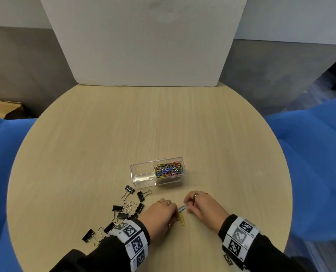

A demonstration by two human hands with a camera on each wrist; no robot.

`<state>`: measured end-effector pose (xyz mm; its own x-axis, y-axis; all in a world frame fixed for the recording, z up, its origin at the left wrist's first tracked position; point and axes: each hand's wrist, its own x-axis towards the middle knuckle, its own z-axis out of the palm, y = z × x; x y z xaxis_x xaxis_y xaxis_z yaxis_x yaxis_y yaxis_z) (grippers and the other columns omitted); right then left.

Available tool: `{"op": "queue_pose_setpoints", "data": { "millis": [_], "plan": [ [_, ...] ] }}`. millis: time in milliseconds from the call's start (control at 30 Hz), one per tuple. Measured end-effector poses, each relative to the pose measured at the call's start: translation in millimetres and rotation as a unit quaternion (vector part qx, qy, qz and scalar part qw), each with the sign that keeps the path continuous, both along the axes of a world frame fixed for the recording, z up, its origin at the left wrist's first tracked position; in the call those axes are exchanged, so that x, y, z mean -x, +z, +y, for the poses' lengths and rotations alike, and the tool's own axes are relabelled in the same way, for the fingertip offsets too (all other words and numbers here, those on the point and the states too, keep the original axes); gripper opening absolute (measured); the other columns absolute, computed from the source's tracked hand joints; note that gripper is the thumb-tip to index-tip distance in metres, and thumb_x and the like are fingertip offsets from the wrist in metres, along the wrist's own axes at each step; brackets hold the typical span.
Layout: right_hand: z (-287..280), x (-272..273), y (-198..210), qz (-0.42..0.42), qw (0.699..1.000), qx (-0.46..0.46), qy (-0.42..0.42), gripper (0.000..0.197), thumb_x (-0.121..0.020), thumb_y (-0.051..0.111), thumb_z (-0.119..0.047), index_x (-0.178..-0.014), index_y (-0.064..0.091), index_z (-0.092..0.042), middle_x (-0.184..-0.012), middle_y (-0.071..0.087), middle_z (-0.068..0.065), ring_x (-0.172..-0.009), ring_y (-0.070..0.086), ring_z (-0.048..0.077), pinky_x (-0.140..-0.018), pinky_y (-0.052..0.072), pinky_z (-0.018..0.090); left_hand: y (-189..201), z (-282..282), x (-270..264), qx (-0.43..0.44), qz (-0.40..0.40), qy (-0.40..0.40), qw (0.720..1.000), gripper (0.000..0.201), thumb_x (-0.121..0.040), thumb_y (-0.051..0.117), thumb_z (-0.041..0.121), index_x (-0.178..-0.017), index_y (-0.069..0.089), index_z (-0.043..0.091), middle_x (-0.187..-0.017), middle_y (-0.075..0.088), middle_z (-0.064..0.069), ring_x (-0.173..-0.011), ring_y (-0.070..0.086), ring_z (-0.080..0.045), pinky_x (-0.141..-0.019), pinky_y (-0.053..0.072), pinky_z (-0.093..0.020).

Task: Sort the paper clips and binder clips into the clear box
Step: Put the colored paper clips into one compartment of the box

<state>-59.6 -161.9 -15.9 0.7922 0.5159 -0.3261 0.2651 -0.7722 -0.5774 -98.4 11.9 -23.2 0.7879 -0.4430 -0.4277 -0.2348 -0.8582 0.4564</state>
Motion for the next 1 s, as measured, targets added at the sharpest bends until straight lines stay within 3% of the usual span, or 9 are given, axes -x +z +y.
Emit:
{"op": "queue_pose_setpoints", "data": {
  "millis": [100,200,400,533,667,733,833,933,1000],
  "plan": [
    [8,-8,0,0.013,0.999,0.017,0.049,0.022,-0.088,0.056,-0.016,-0.109,0.059,-0.018,-0.085,0.052,-0.006,-0.084,0.048,0.009,-0.079,0.034,0.018,1,-5,1,-0.021,-0.030,-0.068,0.997,0.032,-0.097,0.039,0.022,-0.124,0.049,0.009,-0.122,0.053,-0.015,-0.114,0.044,-0.030,-0.095,0.036,-0.038],
    [13,-14,0,0.017,0.989,0.098,0.110,0.018,-0.089,0.053,-0.019,-0.103,0.062,-0.012,-0.103,0.057,0.008,-0.103,0.049,0.020,-0.087,0.034,0.023,0,-12,2,-0.050,-0.044,-0.109,0.992,0.036,-0.098,0.036,0.016,-0.133,0.040,0.009,-0.121,0.052,-0.018,-0.112,0.044,-0.033,-0.090,0.034,-0.042],
    [1,-23,5,0.025,0.984,0.156,0.084,0.021,-0.091,0.054,-0.025,-0.099,0.060,-0.006,-0.109,0.055,0.010,-0.105,0.049,0.022,-0.088,0.036,0.027,5,-21,-4,-0.103,-0.047,-0.113,0.987,0.033,-0.097,0.031,0.008,-0.127,0.041,0.002,-0.125,0.047,-0.021,-0.116,0.040,-0.034,-0.091,0.034,-0.042],
    [-3,-30,18,-0.021,0.995,0.096,0.028,0.016,-0.093,0.050,-0.021,-0.097,0.059,-0.009,-0.103,0.056,0.005,-0.093,0.051,0.017,-0.083,0.038,0.024,8,-24,-6,-0.141,-0.036,-0.124,0.982,0.034,-0.098,0.027,0.011,-0.127,0.040,-0.004,-0.131,0.040,-0.024,-0.121,0.035,-0.036,-0.094,0.033,-0.044],
    [10,-40,40,-0.131,0.991,-0.010,-0.016,0.014,-0.091,0.054,-0.022,-0.095,0.061,-0.011,-0.096,0.056,-0.001,-0.085,0.043,0.007,-0.075,0.033,0.016,14,-24,-2,-0.145,-0.038,-0.129,0.980,0.037,-0.099,0.025,0.011,-0.131,0.035,-0.004,-0.136,0.034,-0.024,-0.124,0.032,-0.036,-0.097,0.030,-0.044],
    [20,-46,47,-0.180,0.981,-0.055,-0.034,0.012,-0.090,0.056,-0.021,-0.093,0.063,-0.010,-0.094,0.057,-0.002,-0.084,0.042,0.004,-0.073,0.032,0.014,19,-20,-1,-0.102,-0.054,-0.094,0.989,0.033,-0.098,0.026,0.008,-0.128,0.039,0.002,-0.132,0.040,-0.019,-0.120,0.037,-0.032,-0.096,0.030,-0.039],
    [36,-55,47,-0.223,0.969,-0.100,-0.043,0.007,-0.085,0.063,-0.016,-0.088,0.065,-0.010,-0.089,0.060,-0.001,-0.080,0.040,0.004,-0.072,0.031,0.014,34,-8,-5,0.033,-0.116,0.033,0.992,0.024,-0.099,0.033,0.019,-0.116,0.048,0.009,-0.117,0.052,-0.009,-0.105,0.047,-0.023,-0.088,0.034,-0.027],
    [45,-61,36,-0.248,0.962,-0.115,-0.026,0.005,-0.076,0.071,-0.013,-0.078,0.069,-0.010,-0.076,0.067,0.003,-0.079,0.046,0.011,-0.073,0.037,0.025,42,6,-18,0.151,-0.197,0.156,0.956,0.026,-0.095,0.042,0.028,-0.103,0.055,0.007,-0.101,0.058,-0.005,-0.090,0.052,-0.019,-0.075,0.036,-0.022],
    [46,-63,30,-0.257,0.960,-0.110,-0.026,0.005,-0.075,0.071,-0.014,-0.079,0.072,-0.012,-0.074,0.069,0.001,-0.079,0.048,0.013,-0.070,0.041,0.027,46,14,-27,0.169,-0.233,0.223,0.932,0.017,-0.092,0.053,0.020,-0.102,0.059,0.008,-0.096,0.060,-0.003,-0.085,0.052,-0.018,-0.073,0.035,-0.022]
  ]
}}
